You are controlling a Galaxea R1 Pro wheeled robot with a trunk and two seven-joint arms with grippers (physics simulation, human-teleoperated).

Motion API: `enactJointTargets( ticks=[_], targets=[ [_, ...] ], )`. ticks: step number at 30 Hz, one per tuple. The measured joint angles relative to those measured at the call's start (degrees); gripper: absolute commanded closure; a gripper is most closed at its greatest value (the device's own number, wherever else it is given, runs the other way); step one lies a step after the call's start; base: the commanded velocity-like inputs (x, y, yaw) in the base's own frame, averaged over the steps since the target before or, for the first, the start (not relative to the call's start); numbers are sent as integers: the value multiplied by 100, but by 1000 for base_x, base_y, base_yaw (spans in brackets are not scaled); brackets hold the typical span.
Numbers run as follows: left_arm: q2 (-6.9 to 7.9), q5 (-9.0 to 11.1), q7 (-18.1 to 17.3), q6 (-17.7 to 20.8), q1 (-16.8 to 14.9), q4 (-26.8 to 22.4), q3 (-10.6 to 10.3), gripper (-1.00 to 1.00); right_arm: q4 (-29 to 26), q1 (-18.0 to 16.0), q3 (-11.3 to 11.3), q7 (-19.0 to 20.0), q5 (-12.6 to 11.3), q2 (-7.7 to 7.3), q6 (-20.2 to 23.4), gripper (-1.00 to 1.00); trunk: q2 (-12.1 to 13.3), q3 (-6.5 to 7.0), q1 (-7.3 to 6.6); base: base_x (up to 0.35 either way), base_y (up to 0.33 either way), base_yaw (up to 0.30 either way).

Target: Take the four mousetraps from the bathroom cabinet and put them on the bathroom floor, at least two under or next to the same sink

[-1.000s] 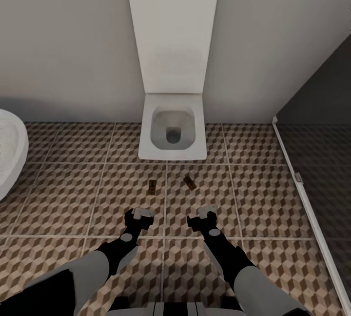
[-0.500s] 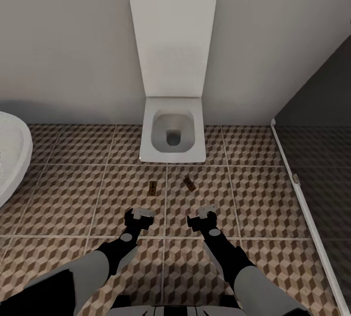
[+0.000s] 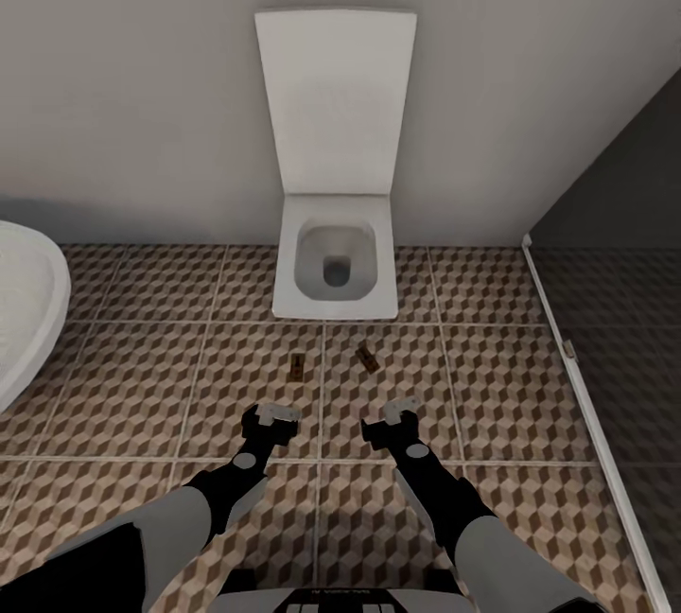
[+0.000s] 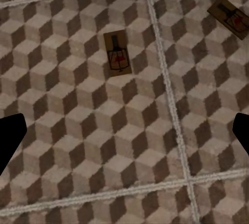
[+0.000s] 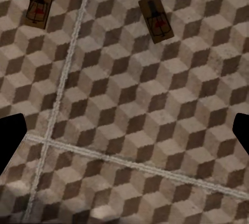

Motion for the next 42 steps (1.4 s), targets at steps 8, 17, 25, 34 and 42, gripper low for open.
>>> enactJointTargets(
  ticks=[8,17,25,34,42],
  targets=[
    [3,1,-8,-8,0,-6,0,-100,0,0,-2,88,5,-9,-1,-100,321,144,-176,0,0,0],
    [4,2,-14,-16,0,-10,0,-100,0,1,-3,107,6,-36,-2,-100,682,305,-373,0,0,0],
    [4,2,-13,-12,0,-10,0,-100,0,0,-3,109,6,-41,-2,-100,1003,449,-549,0,0,0],
    [2,2,-16,-13,0,-11,0,-100,0,-1,-3,107,6,-42,-2,-100,1364,610,-747,0,0,0],
    [0,2,-20,-9,0,-11,0,-100,0,1,-3,106,6,-42,-2,-100,1685,754,-923,0,0,0]
  ],
)
